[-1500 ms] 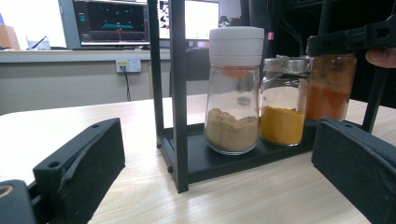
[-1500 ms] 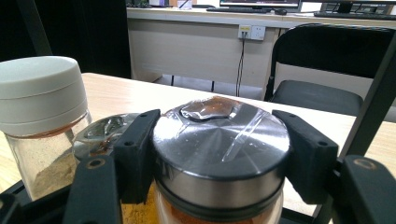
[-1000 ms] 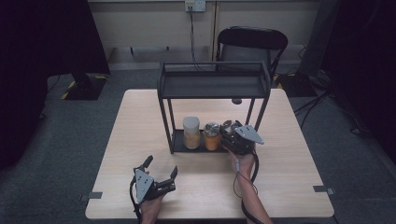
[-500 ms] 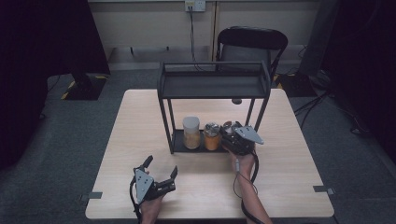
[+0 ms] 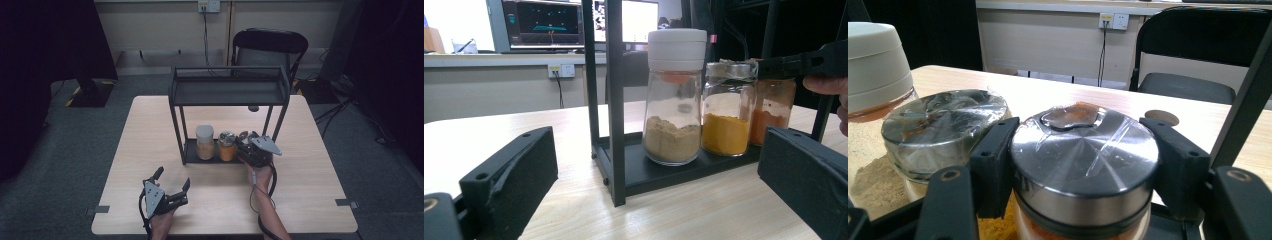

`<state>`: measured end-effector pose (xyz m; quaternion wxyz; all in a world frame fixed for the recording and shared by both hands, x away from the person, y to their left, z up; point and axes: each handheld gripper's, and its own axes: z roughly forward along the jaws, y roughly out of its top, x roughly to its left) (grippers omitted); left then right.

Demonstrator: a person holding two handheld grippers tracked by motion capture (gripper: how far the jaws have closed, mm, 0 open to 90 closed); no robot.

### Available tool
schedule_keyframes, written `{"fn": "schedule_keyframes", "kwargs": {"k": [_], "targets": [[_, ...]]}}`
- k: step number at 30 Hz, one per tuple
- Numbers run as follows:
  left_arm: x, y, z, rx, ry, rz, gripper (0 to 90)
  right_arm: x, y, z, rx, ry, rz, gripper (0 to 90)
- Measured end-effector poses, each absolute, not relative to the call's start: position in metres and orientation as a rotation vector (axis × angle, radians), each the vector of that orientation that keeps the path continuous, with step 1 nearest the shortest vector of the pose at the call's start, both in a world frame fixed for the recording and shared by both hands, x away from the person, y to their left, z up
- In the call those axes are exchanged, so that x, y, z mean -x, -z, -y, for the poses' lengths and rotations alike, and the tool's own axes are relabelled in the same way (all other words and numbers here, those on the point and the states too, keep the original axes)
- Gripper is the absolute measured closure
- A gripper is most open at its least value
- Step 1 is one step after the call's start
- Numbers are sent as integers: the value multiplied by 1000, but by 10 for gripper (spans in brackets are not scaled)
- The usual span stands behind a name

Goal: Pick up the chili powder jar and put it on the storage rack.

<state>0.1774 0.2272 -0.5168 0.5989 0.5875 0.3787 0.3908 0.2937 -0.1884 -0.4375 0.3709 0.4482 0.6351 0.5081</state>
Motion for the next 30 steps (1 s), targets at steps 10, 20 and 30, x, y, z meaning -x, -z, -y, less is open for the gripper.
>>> {"fn": "schedule_keyframes", "kwargs": {"k": [10,20,30], "targets": [[-177,517,-227,-1362,-906,-878,20,-293,440,188,-1142,-1300,-1621,343],[-177,517,-227,-1362,-906,-878,20,-292,441,186,-1136,-1291,-1617,338],[-177,517,-228,-1363,-906,-876,20,-293,440,183,-1138,-1289,-1600,312]]}}
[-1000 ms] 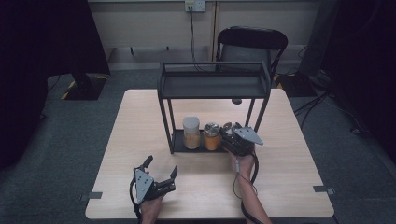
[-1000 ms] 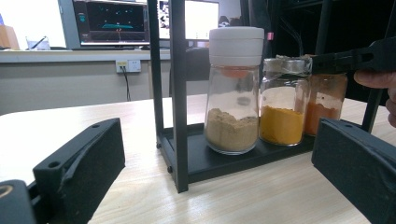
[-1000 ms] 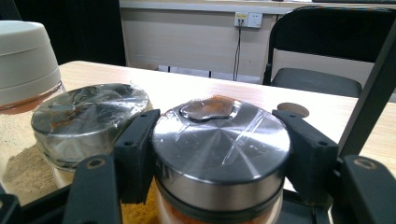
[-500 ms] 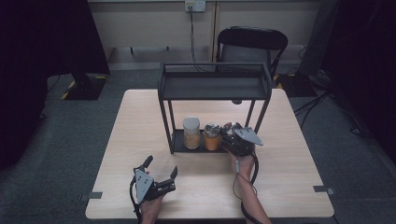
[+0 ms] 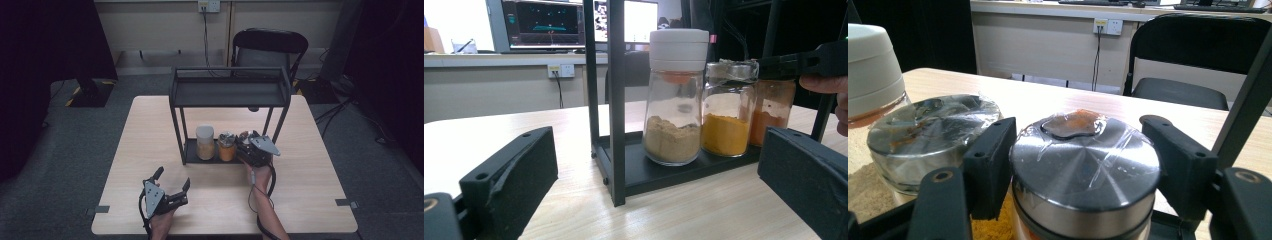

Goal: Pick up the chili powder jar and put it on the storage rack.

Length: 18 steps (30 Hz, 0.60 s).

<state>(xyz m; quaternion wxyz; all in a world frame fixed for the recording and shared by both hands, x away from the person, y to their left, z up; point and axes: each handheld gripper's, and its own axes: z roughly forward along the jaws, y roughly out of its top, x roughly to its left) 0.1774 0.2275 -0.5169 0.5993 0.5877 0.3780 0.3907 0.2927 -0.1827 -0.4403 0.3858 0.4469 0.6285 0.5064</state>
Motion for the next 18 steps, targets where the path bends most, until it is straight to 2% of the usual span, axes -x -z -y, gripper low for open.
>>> {"fn": "schedule_keyframes", "kwargs": {"k": [18], "targets": [[-177,517,-227,-1361,-906,-878,20,-291,437,180,-1109,-1291,-1576,294]]}}
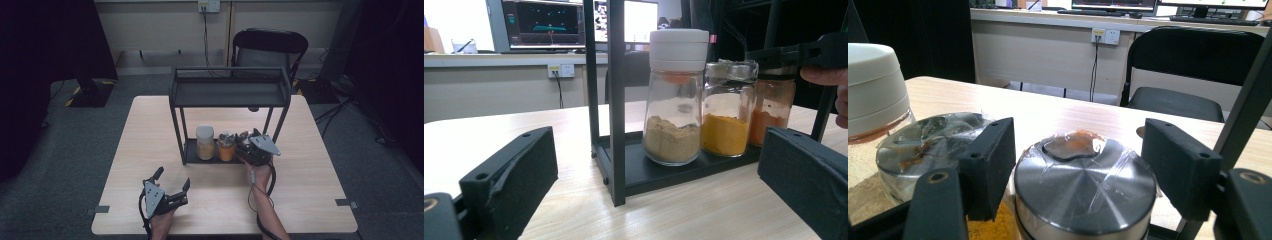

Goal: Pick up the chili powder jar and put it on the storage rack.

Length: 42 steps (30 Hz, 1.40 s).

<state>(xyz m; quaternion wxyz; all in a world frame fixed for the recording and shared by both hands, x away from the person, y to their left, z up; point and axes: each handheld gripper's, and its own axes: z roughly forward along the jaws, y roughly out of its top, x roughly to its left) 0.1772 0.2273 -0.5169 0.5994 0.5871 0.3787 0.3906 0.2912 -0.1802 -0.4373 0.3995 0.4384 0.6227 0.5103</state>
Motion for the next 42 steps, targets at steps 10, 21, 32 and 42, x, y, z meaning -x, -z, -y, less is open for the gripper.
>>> {"fn": "schedule_keyframes", "kwargs": {"k": [10,21,32,42], "targets": [[-177,517,-227,-1363,-907,-878,20,-291,434,181,-1084,-1294,-1574,277],[-177,516,-227,-1364,-906,-879,21,-291,431,182,-1069,-1318,-1563,246],[-177,517,-227,-1363,-907,-879,20,-291,429,184,-1064,-1337,-1565,218],[-177,517,-227,-1362,-906,-879,21,-290,432,184,-1027,-1369,-1573,110]]}}
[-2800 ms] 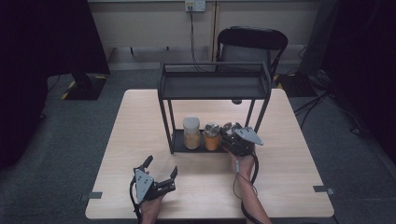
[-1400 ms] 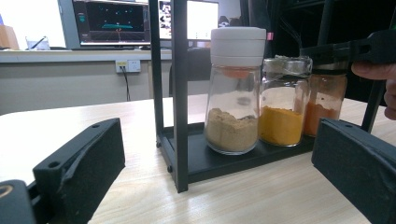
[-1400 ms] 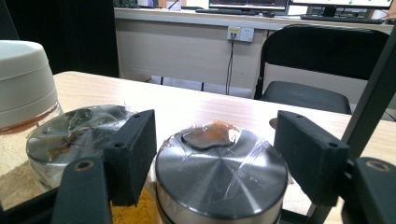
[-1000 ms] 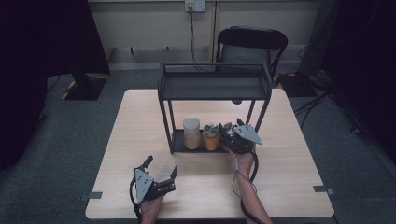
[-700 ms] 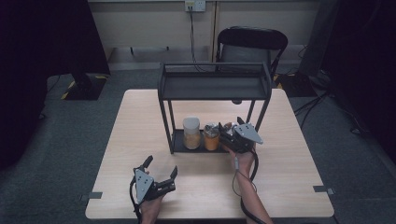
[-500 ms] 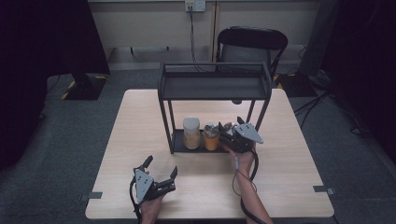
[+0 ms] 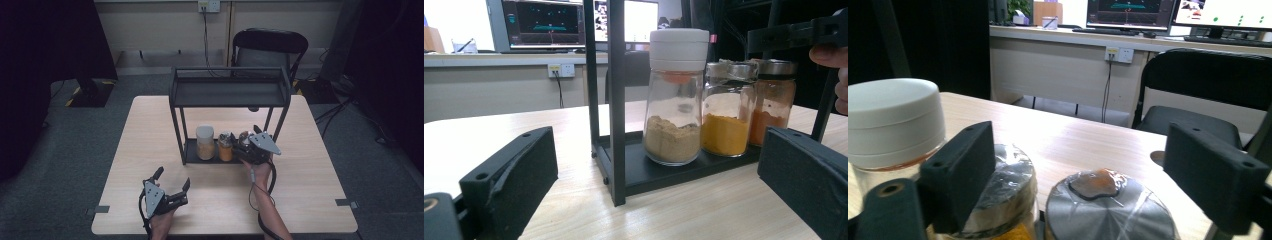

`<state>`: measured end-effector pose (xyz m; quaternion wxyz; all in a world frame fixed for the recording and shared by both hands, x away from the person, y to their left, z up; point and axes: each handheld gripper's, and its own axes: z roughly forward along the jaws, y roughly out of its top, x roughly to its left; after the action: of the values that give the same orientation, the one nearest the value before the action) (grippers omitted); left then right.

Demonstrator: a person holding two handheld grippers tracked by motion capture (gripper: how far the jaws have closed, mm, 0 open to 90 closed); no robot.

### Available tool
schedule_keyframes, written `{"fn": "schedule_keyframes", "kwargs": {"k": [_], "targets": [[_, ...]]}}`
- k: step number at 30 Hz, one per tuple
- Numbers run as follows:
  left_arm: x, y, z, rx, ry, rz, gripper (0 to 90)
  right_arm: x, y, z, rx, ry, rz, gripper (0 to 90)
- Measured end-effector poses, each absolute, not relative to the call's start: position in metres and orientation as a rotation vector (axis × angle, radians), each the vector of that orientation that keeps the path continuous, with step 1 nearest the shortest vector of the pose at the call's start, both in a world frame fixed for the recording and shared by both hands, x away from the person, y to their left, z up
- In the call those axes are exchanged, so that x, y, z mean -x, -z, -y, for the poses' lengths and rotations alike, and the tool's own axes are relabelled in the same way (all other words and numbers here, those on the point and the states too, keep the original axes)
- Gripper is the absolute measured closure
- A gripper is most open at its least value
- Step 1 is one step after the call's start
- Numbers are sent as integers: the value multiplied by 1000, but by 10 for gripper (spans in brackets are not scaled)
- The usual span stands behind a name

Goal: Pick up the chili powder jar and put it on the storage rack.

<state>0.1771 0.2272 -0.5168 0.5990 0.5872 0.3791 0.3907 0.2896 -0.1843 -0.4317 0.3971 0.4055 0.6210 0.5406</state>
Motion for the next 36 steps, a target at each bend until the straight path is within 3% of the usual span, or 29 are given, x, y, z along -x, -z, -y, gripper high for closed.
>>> {"fn": "schedule_keyframes", "kwargs": {"k": [10,36], "targets": [[-177,517,-227,-1362,-906,-879,20,-289,431,181,-987,-1389,-1578,20],[-177,516,-227,-1364,-907,-881,21,-280,422,181,-993,-1389,-1581,0]]}}
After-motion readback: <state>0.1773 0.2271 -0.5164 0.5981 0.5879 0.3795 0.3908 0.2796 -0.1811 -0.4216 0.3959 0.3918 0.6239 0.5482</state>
